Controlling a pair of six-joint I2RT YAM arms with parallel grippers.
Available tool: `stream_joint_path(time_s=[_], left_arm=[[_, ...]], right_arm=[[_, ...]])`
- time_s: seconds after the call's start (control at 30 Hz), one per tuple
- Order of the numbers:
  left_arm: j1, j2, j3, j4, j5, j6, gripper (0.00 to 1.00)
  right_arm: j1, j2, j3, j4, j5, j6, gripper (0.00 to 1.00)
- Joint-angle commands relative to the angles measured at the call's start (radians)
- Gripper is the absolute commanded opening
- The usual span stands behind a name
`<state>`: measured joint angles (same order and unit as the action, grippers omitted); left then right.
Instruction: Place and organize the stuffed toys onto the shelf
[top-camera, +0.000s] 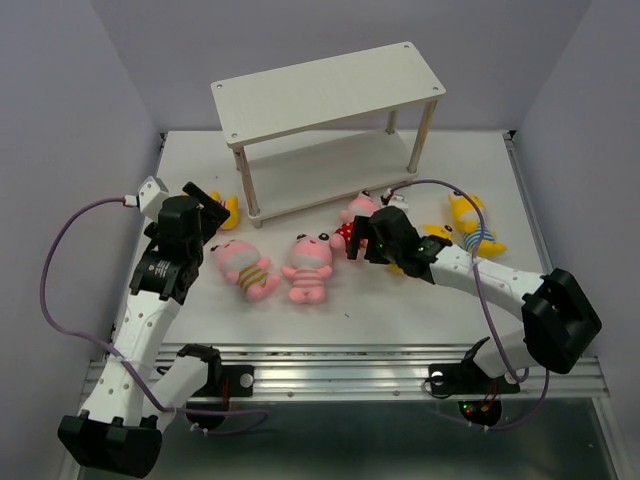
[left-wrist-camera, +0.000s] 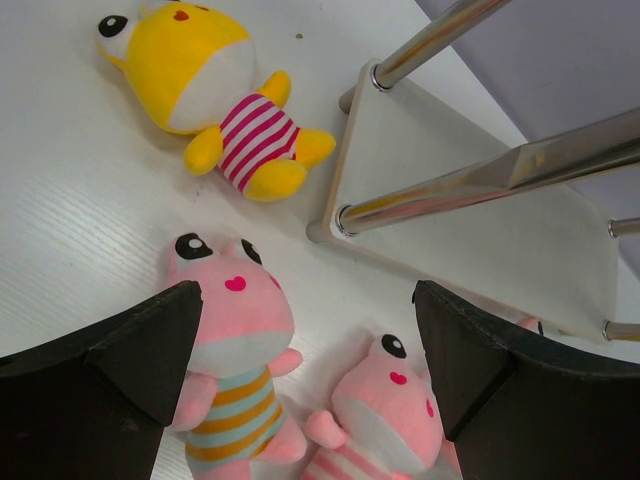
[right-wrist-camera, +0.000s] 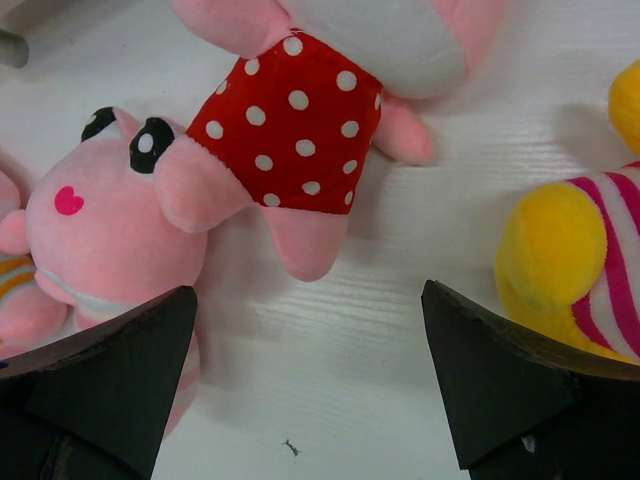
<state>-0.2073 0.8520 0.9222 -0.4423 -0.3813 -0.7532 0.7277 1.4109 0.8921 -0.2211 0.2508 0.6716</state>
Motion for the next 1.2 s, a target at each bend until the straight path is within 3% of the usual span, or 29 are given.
stream_joint_path(time_s=[0.0, 0.23, 0.43, 0.53, 0.8, 1.1, 1.13, 1.17], left_arm=[[0.0, -0.002, -0.009, 0.02, -0.011, 0.009, 0.99], [0.0, 0.005, -0.013, 0.027, -0.011, 0.02, 0.99], [0.0, 0.005, -0.016, 0.028, -0.007, 0.023, 0.99], [0.0, 0.004, -0.019, 0.03, -0.008, 0.023, 0.99], [0.002, 0.002, -0.019, 0.03, -0.007, 0.023, 0.99], [0.002, 0.004, -0.017, 0.028, -0.007, 0.023, 0.99], [0.002, 0.002, -0.019, 0.028, -0.007, 0.023, 0.99], [0.002, 0.001, -0.017, 0.028, -0.01, 0.025, 0.99]], right_arm=[[0.004, 0.013, -0.01, 0.088, 0.059, 0.075, 1.0], [0.004, 0.057, -0.018, 0.112, 0.047, 0.118, 0.96], [0.004, 0.106, -0.025, 0.143, 0.024, 0.151, 0.85], [0.004, 0.126, -0.022, 0.161, 0.039, 0.158, 0.74], [0.004, 0.171, -0.019, 0.181, 0.025, 0.177, 0.63], [0.004, 0.18, -0.027, 0.209, 0.005, 0.175, 0.32], [0.004, 0.178, -0.028, 0.241, 0.002, 0.172, 0.27], [0.004, 0.177, -0.039, 0.247, -0.001, 0.172, 0.15]])
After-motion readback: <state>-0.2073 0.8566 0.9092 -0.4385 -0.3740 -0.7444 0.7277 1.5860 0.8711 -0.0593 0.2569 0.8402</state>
